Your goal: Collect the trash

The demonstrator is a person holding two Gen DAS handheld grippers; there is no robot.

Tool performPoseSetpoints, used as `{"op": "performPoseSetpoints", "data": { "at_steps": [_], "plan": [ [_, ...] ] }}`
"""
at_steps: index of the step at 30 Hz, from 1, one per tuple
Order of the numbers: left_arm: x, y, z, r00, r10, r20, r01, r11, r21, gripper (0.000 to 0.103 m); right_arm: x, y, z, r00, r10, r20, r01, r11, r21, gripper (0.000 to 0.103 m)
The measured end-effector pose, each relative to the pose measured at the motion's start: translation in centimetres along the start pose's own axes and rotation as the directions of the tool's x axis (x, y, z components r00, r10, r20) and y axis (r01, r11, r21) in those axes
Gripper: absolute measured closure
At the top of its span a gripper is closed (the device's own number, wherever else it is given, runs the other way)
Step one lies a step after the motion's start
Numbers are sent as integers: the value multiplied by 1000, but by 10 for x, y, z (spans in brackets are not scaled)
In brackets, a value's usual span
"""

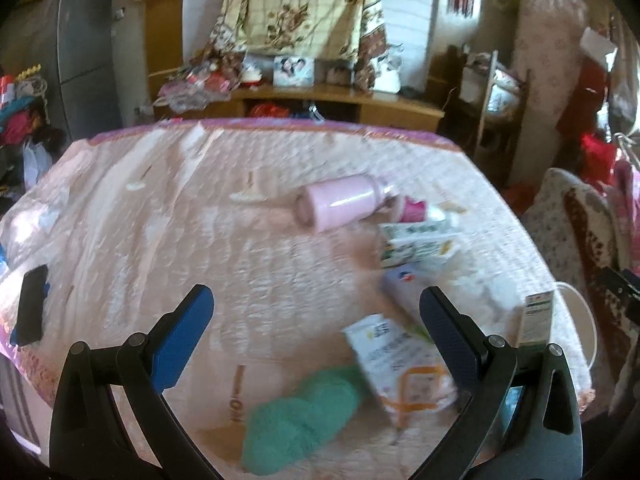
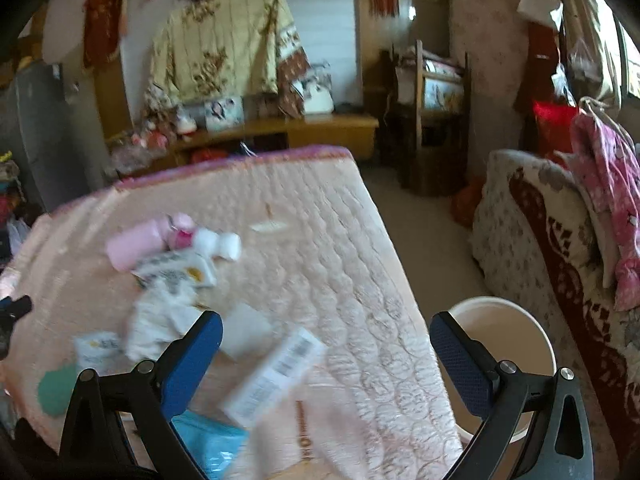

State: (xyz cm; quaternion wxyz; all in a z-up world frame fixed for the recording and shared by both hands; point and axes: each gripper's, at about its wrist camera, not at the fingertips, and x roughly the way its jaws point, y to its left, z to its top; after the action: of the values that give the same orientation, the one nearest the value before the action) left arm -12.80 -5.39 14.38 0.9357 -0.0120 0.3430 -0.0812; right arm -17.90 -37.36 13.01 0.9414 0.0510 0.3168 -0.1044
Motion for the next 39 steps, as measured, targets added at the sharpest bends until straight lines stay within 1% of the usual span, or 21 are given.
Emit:
{"op": "performPoseSetpoints", "data": {
  "at_steps": [3,6,8,12,21,39],
  "plan": [
    [-14,-11,0,999,-18,36,18,1000,14,1,-13,17,1,999,11,45,-10,1000,-9,0],
    [-25,-21,-1,997,-29,65,27,999,28,1,-21,27,1,997,24,69,-23,1000,-11,0],
    [-28,-26,-1,996,-37,78,34,999,31,1,-25,32,2,996,39,84,-38,999,-12,0],
    [-30,-28,-3,995,-54,87,51,998,32,1,-28,43,1,994,39,104,-36,999,-30,0],
    [-35,-34,-5,992,-62,113,58,998,35,1,-31,46,-1,992,53,117,-51,999,-19,0],
    [-35,-35,-5,992,-62,114,58,998,34,1,-34,52,3,991,50,127,-45,998,-45,0]
  ]
}}
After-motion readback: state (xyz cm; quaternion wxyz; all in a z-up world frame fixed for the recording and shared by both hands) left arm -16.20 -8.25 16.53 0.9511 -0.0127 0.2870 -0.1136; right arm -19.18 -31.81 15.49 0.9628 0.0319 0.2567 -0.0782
